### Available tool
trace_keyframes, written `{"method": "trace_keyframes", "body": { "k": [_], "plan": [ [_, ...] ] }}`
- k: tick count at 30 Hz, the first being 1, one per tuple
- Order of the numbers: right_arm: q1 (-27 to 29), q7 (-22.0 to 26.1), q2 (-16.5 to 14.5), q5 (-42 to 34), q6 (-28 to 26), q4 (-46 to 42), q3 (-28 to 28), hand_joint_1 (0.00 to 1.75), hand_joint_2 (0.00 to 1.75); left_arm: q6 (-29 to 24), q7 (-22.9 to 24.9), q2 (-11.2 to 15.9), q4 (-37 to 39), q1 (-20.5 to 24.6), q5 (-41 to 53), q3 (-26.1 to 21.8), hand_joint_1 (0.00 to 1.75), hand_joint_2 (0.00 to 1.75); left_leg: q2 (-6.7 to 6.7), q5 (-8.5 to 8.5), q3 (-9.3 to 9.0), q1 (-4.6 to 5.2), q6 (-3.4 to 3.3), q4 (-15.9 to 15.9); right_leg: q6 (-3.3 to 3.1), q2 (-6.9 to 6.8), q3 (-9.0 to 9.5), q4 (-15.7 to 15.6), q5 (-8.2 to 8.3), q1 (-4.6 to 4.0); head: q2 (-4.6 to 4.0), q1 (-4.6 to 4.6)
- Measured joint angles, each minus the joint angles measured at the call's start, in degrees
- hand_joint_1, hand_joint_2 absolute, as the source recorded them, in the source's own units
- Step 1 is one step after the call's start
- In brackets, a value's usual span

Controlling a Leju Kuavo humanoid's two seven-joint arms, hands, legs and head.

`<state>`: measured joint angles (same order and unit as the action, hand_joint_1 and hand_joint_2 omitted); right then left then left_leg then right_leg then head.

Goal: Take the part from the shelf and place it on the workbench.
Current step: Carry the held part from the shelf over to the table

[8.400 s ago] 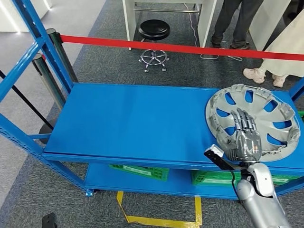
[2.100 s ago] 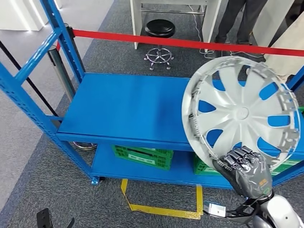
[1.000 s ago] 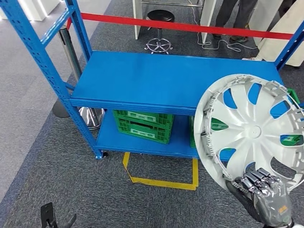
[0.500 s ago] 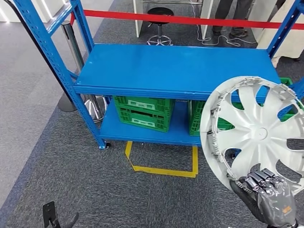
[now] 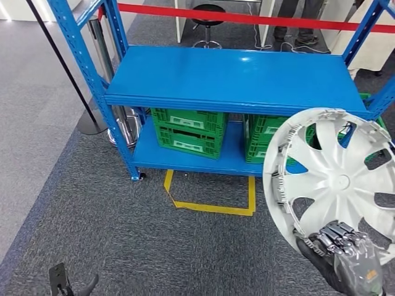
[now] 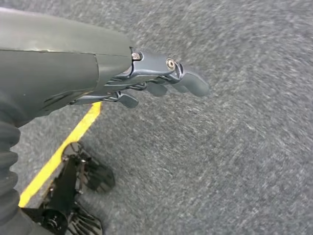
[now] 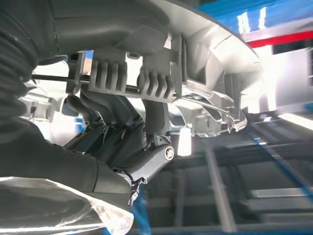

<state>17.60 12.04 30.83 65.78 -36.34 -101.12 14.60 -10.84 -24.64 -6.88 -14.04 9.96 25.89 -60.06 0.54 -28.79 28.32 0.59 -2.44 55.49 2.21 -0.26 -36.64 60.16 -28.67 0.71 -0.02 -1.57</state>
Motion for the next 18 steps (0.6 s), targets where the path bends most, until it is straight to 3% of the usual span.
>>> {"method": "trace_keyframes", "body": {
  "k": [2, 3, 4, 5, 6, 7, 8, 10, 11, 13, 14, 15, 17, 18],
  "plan": [
    [-3.5, 0.9, -1.2, 0.3, 1.3, 1.8, 1.2, 1.75, 1.75, 0.6, 0.4, 0.3, 0.0, -0.2, -0.6, -0.1, 0.00, 1.75, 0.42, 1.56, 1.87, 0.01, -0.41, 0.0, 0.44, 0.03, -1.57, 6.1, -5.79, 0.17, 0.00, 0.13],
    [-4.8, 1.1, -1.7, 0.3, 1.6, 2.6, 1.7, 1.75, 1.75, 0.7, 0.7, 0.4, 0.0, -0.3, -0.7, -0.1, 0.00, 1.75, 0.55, 2.34, 2.92, 0.05, -0.45, 0.1, 0.65, 0.03, -2.10, 9.6, -7.48, 0.26, 0.00, 0.13],
    [-5.5, 1.1, -2.1, 0.1, 1.7, 3.1, 2.0, 1.75, 1.75, 0.7, 0.9, 0.5, 0.0, -0.4, -0.8, -0.1, 0.00, 1.75, 0.55, 3.10, 4.02, 0.07, -0.44, 0.2, 0.84, 0.03, -2.02, 12.2, -7.54, 0.35, 0.00, 0.11],
    [-5.8, 0.9, -2.3, 0.0, 1.7, 3.5, 2.3, 1.75, 1.75, 0.6, 1.0, 0.5, 0.0, -0.6, -0.8, -0.1, 0.00, 1.75, 0.52, 3.83, 5.18, 0.04, -0.35, 0.5, 1.01, 0.03, -1.30, 13.4, -6.20, 0.42, 0.00, 0.13],
    [-5.8, 0.6, -2.3, -0.2, 1.6, 3.7, 2.5, 1.75, 1.75, 0.5, 1.1, 0.6, 0.0, -0.9, -0.7, -0.1, 0.00, 1.75, 0.47, 4.50, 6.31, -0.04, -0.19, 0.8, 1.17, 0.03, 0.22, 12.9, -4.13, 0.51, 0.00, 0.13],
    [-5.6, 0.2, -2.4, -0.4, 1.5, 3.7, 2.5, 1.75, 1.75, 0.4, 1.1, 0.6, 0.0, -1.2, -0.7, -0.1, 0.00, 1.75, 0.38, 5.12, 7.43, -0.13, 0.07, 1.3, 1.32, 0.03, 2.70, 10.3, -2.45, 0.64, 0.00, 0.15],
    [-5.3, -0.1, -2.4, -0.5, 1.4, 3.7, 2.5, 1.75, 1.75, 0.3, 1.1, 0.6, 0.0, -1.4, -0.7, -0.1, 0.00, 1.75, 0.24, 5.62, 8.45, -0.16, 0.38, 1.8, 1.45, 0.02, 5.84, 6.5, -2.00, 0.73, 0.00, 0.17],
    [-4.6, -0.5, -2.5, -0.6, 1.1, 3.4, 2.2, 1.75, 1.75, 0.5, 1.1, 0.7, 0.0, -1.5, -0.6, -0.1, 0.00, 1.75, -0.04, 6.70, 9.89, -0.09, 1.04, 2.9, 1.02, 0.09, 11.13, -1.6, -4.03, 0.71, 0.01, 0.20],
    [-4.4, -0.6, -2.6, -0.6, 1.0, 3.2, 2.2, 1.75, 1.75, 0.9, 1.0, 0.7, 0.0, -1.4, -0.6, -0.1, 0.00, 1.75, -0.12, 7.27, 10.25, -0.05, 1.34, 3.1, 0.64, 0.13, 12.17, -3.6, -5.04, 0.57, 0.01, 0.21],
    [-4.2, -0.8, -2.9, -0.8, 1.1, 3.1, 2.1, 1.75, 1.75, 1.7, 0.9, 0.7, 0.0, -1.3, -0.6, -0.1, 0.00, 1.75, -0.18, 7.79, 10.65, -0.17, 1.96, 3.1, -0.48, 0.09, 11.54, -4.2, -5.04, 0.54, 0.01, 0.21],
    [-4.3, -0.7, -3.2, -1.2, 1.2, 3.1, 2.0, 1.75, 1.75, 2.0, 0.9, 0.7, 0.0, -1.3, -0.6, -0.1, 0.00, 1.75, -0.21, 6.68, 10.88, -0.26, 2.32, 3.6, -1.06, 0.03, 11.06, -4.1, -4.62, 0.59, 0.01, 0.18],
    [-4.5, -0.5, -3.4, -1.9, 1.5, 3.2, 2.0, 1.75, 1.75, 2.2, 0.9, 0.6, 0.0, -1.3, -0.7, -0.1, 0.00, 1.75, -0.23, 4.52, 11.27, -0.36, 2.68, 5.1, -1.55, -0.02, 10.54, -4.2, -4.11, 0.68, 0.00, 0.11],
    [-4.9, 0.2, -3.9, -3.4, 2.0, 3.2, 1.8, 1.75, 1.75, 2.3, 0.9, 0.5, 0.0, -1.1, -0.6, 0.0, 0.00, 1.75, -0.25, -1.31, 12.38, -0.51, 3.25, 11.1, -2.02, 0.03, 9.42, -4.1, -2.97, 0.66, 0.00, 0.02],
    [-5.0, 0.5, -4.2, -3.9, 2.1, 3.3, 1.7, 1.75, 1.75, 2.3, 0.8, 0.4, 0.0, -1.1, -0.6, 0.0, 0.00, 1.75, -0.25, -3.22, 12.94, -0.55, 3.39, 14.9, -2.04, 0.13, 8.92, -4.0, -2.40, 0.61, 0.00, 0.00]
  ]
}}
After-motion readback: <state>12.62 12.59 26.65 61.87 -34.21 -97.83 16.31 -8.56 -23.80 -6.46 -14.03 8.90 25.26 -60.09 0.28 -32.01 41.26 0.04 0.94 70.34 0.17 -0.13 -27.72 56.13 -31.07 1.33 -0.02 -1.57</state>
